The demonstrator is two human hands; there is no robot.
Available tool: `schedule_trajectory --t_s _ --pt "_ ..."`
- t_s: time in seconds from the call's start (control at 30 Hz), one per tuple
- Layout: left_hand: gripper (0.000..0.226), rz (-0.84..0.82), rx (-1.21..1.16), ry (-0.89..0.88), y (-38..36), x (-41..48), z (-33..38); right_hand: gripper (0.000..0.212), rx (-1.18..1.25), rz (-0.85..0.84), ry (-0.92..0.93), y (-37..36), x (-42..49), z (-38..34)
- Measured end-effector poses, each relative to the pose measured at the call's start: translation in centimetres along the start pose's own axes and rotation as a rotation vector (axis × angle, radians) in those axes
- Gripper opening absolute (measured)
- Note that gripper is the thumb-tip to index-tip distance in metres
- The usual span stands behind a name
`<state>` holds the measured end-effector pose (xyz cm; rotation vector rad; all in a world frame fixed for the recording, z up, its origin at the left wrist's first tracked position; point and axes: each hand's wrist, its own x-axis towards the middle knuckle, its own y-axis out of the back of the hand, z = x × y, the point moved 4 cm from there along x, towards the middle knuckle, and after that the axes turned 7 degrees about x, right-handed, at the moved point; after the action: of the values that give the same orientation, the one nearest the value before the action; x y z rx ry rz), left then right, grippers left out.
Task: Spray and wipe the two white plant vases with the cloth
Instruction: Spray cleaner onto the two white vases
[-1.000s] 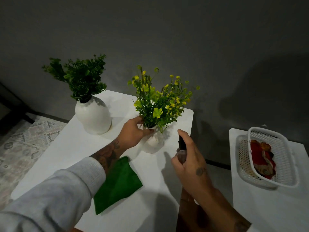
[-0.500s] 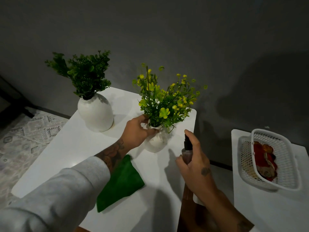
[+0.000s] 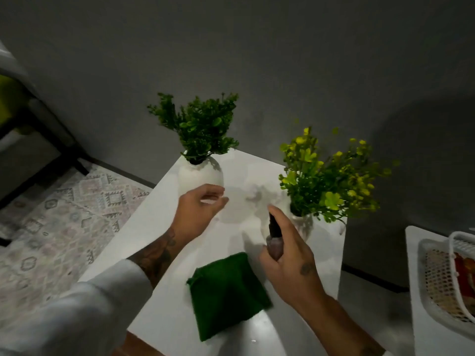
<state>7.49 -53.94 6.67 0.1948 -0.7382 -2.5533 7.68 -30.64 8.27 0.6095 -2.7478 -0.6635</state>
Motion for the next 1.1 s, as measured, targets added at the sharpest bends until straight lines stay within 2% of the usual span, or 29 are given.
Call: schedule_trajectory --t_s 0.13,0.23,0.37,0.47,0.6,0.8,1.1 --pt "0.003 0.090 -0.049 -0.007 6.5 2.5 -1.8 0.084 -0.071 0.057 0.058 -3.9 2.5 -3.2" --pt "0.015 0.096 -0.068 0.010 10.1 5.3 -2.8 0.087 -0.113 0.075 0.085 -6.8 4.0 -5.2" --pt "0.045 -0.123 0.123 -0.075 11.7 9.0 -3.0 0.085 -0.163 0.129 0.079 -9.8 5.7 -7.4" --pt "0.051 -0.277 0.206 -0.108 11.3 10.6 -2.8 0.078 -0.190 0.141 0.068 -11.1 6.1 -8.5" --pt "0.047 -0.340 0.232 -0.169 10.5 11.5 -2.2 0.071 -0.218 0.169 0.037 -11.8 5.9 -9.0" --pt "0.036 -0.375 0.186 -0.215 10.2 12.4 -1.7 0.076 -0.192 0.254 -0.031 -10.5 5.7 -8.6" --pt "0.031 -0.346 0.118 -0.237 9.5 12.0 -1.9 0.073 -0.128 0.374 -0.159 -7.6 6.9 -6.6"
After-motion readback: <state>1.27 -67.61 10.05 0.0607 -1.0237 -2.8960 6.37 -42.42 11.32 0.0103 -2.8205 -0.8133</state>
